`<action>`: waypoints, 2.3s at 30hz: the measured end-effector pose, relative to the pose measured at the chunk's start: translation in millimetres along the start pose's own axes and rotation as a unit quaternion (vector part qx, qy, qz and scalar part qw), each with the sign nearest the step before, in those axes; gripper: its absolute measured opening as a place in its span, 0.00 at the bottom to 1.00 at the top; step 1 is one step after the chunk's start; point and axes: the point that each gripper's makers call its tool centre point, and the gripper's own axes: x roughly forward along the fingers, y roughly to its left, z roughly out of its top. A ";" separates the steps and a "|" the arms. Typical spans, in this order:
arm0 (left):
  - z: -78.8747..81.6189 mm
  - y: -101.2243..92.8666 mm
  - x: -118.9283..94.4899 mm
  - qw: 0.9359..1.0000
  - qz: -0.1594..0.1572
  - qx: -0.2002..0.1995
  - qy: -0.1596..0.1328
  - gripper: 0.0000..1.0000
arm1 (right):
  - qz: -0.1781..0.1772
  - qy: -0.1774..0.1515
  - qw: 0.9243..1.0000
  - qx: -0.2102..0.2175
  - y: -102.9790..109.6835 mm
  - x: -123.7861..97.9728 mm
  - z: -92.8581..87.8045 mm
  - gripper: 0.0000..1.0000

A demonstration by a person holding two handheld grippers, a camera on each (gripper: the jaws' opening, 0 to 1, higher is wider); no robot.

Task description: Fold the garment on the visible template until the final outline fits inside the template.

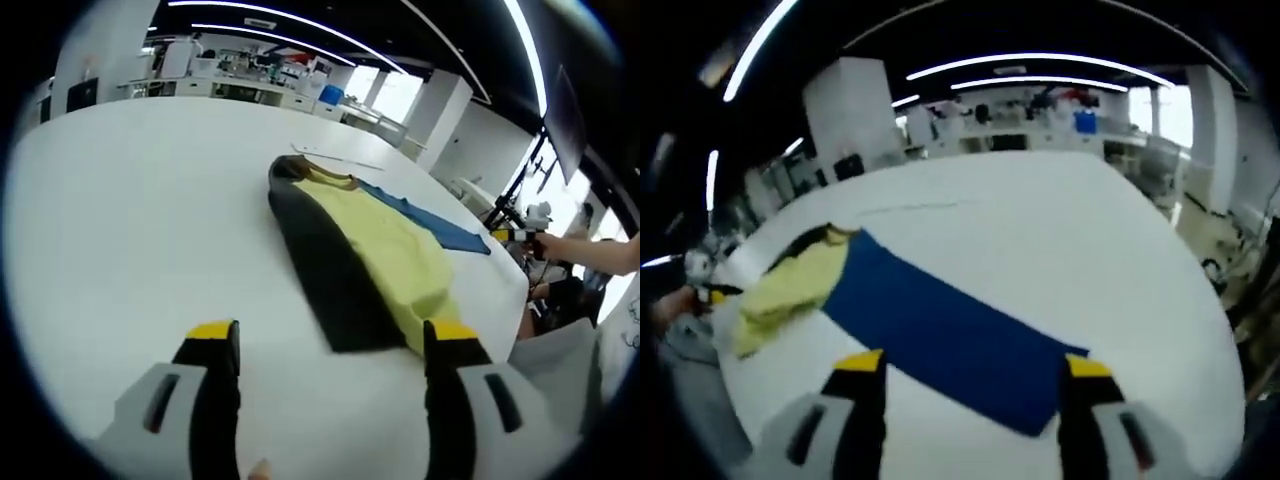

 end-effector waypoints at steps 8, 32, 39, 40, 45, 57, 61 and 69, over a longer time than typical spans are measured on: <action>-3.1 2.1 -3.4 1.000 0.001 0.004 0.005 0.71 | 0.037 0.006 0.998 -0.059 41.8 1.1 7.0 0.92; -30.4 -13.7 24.5 0.997 -0.032 0.051 0.049 0.50 | 0.092 -0.034 0.991 -0.088 110.3 -14.7 32.7 1.00; -31.2 -18.6 31.7 0.996 -0.037 0.058 0.056 0.31 | 0.093 -0.034 0.992 -0.081 113.5 -14.2 29.6 1.00; -31.5 -18.5 32.7 0.996 -0.036 0.056 0.058 0.27 | 0.093 -0.034 0.992 -0.079 114.1 -14.6 29.2 1.00; -35.7 -17.2 36.5 0.995 -0.040 0.059 0.068 0.13 | 0.092 -0.033 0.992 -0.075 113.2 -15.3 26.6 1.00; -13.8 -25.9 27.8 0.995 -0.035 0.077 0.043 0.00 | 0.089 -0.035 0.993 -0.064 115.0 -18.2 20.5 0.97; 14.8 -34.6 18.5 0.995 -0.037 0.094 0.010 0.00 | 0.087 -0.031 0.993 -0.066 115.9 -18.7 17.2 0.95; 68.8 -67.8 15.1 0.989 -0.064 0.127 -0.038 0.00 | 0.088 -0.031 0.994 -0.058 113.7 -17.5 15.4 0.94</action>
